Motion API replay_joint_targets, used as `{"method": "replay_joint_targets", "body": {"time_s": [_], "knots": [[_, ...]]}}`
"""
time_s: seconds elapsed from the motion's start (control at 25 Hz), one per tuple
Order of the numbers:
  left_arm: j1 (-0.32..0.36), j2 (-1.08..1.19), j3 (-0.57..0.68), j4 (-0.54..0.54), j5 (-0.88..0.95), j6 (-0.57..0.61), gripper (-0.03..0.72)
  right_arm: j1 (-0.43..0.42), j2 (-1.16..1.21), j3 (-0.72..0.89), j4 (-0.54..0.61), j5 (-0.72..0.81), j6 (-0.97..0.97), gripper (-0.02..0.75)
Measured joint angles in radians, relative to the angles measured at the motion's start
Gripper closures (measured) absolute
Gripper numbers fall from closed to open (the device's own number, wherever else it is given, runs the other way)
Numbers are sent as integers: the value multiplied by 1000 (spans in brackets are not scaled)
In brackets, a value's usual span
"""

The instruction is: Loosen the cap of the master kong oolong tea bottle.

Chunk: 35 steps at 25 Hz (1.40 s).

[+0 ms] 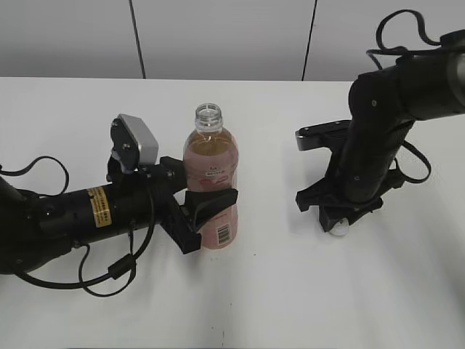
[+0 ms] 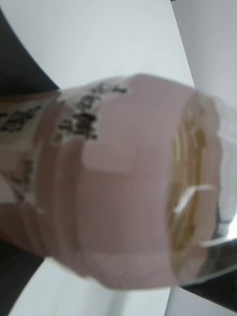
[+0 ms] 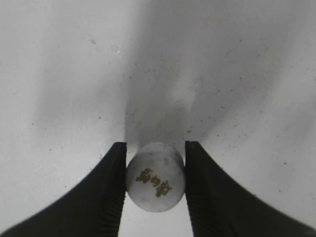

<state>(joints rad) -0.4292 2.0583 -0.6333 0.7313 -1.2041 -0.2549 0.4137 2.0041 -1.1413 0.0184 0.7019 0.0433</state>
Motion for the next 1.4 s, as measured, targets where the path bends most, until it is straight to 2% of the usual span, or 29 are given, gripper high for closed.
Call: {"method": "replay_joint_targets", "body": {"time_s": [0.08, 0.28, 0.4, 0.68, 1.2, 1.4], "knots": [[0, 0, 0, 0, 0, 0, 306, 0, 6, 0, 7, -2, -4, 437], [0, 0, 0, 0, 0, 0, 306, 0, 7, 0, 92, 0, -88, 272], [0, 0, 0, 2, 0, 0, 305, 0, 7, 0, 131, 11, -124, 218], [0, 0, 0, 9, -1, -3, 169, 0, 5, 0, 145, 49, -143, 202], [0, -36, 0, 16, -1, -4, 155, 0, -91, 0, 150, 55, -147, 202], [0, -70, 0, 60, -1, -5, 155, 0, -103, 0, 151, 67, -147, 202]]}}
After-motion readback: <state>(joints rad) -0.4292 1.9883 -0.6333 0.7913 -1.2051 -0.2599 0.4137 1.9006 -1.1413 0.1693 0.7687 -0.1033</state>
